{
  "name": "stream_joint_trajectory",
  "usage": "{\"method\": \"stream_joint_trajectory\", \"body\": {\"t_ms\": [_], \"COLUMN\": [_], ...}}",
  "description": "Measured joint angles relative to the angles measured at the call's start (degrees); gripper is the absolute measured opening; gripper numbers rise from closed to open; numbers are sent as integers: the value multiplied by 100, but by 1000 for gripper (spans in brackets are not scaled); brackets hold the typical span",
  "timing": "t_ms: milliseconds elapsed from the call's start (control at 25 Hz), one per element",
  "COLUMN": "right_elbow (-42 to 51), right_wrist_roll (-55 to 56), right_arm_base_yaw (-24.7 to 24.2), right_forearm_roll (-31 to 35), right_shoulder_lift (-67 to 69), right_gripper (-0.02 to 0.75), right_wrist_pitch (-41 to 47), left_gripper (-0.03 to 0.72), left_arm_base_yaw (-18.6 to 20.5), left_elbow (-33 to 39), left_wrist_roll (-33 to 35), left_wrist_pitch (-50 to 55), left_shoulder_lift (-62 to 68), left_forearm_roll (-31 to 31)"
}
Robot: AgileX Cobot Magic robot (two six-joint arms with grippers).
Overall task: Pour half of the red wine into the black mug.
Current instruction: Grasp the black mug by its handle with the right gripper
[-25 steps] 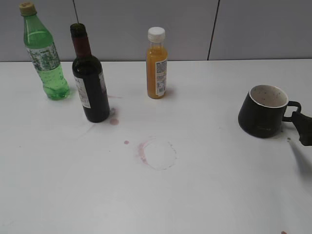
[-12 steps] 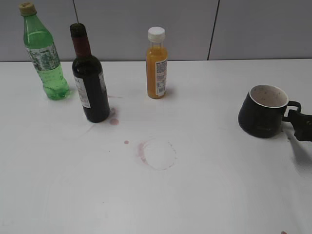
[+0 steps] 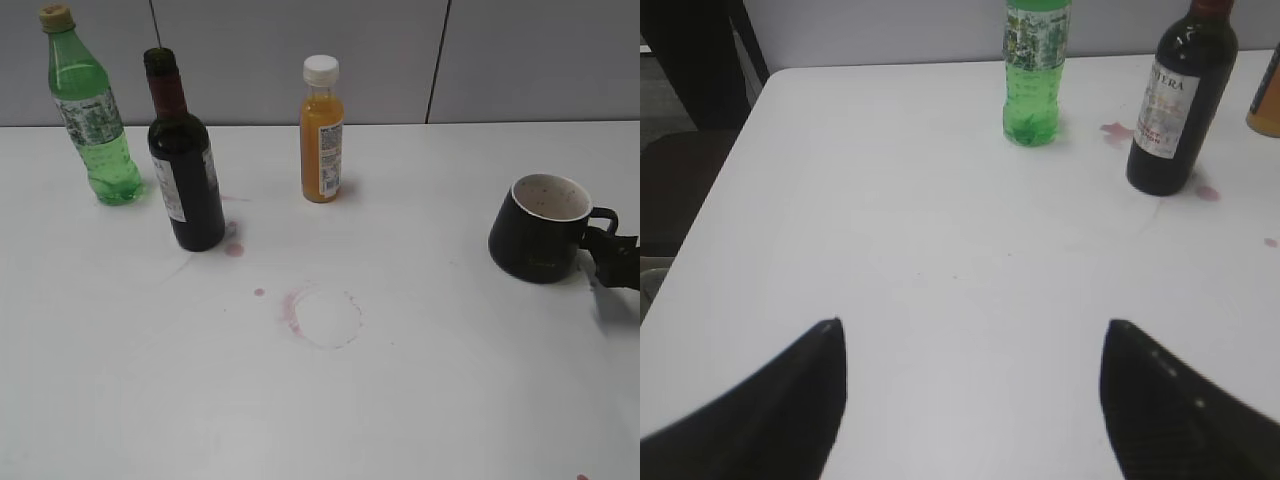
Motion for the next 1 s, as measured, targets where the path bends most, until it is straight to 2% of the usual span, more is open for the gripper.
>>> {"method": "stream_joint_trajectory", "body": {"t_ms": [800,1000], "right_elbow": [-797,-920], "right_wrist_roll": [135,159], "right_arm_base_yaw": [0,0], "right_forearm_roll": [-197,-280], "right_shoulder_lift": [588,740], "right_gripper": [658,633], "right_wrist_pitch": [-32,-124], "left_gripper": [590,590], "left_arm_base_yaw": [0,0], "left_elbow": [0,0], "left_wrist_roll": [0,0], "left_wrist_pitch": [0,0], "left_shoulder_lift": [0,0], "left_forearm_roll": [0,0]}}
